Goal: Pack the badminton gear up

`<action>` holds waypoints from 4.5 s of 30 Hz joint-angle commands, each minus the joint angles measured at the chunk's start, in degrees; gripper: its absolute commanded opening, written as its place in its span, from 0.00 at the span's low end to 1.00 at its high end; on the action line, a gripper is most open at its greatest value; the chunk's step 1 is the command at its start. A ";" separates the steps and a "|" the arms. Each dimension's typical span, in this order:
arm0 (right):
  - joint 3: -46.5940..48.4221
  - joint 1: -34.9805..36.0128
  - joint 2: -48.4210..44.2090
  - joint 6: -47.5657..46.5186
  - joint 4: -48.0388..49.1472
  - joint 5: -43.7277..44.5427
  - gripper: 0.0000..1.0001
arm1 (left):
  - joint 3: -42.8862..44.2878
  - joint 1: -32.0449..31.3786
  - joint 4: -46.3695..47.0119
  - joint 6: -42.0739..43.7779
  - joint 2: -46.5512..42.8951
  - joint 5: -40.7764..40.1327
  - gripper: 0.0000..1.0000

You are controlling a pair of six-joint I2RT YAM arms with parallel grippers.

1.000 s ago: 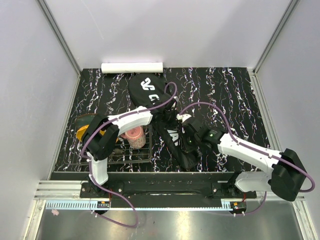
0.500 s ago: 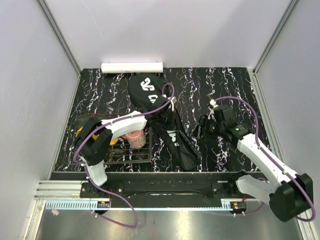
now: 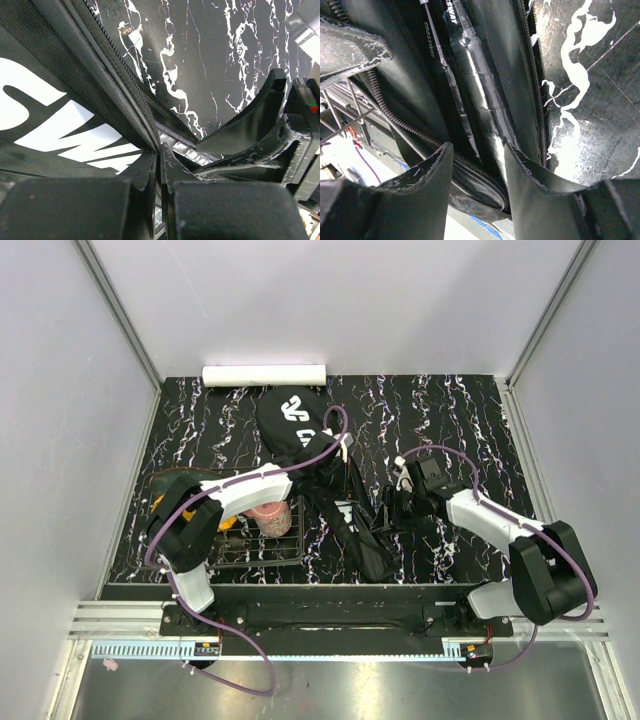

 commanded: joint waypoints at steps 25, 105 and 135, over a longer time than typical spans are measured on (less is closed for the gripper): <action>5.41 9.23 4.19 5.75 2.74 9.82 0.01 | 3.01 -0.94 6.41 -1.58 -0.33 5.10 0.00; 47.52 -1.32 30.03 -12.74 -4.89 14.97 0.00 | 8.81 17.42 -3.19 -9.81 -10.88 5.18 0.54; 37.67 19.25 15.70 -37.38 7.57 41.29 0.00 | 30.50 29.37 -8.61 -28.82 5.03 1.86 0.62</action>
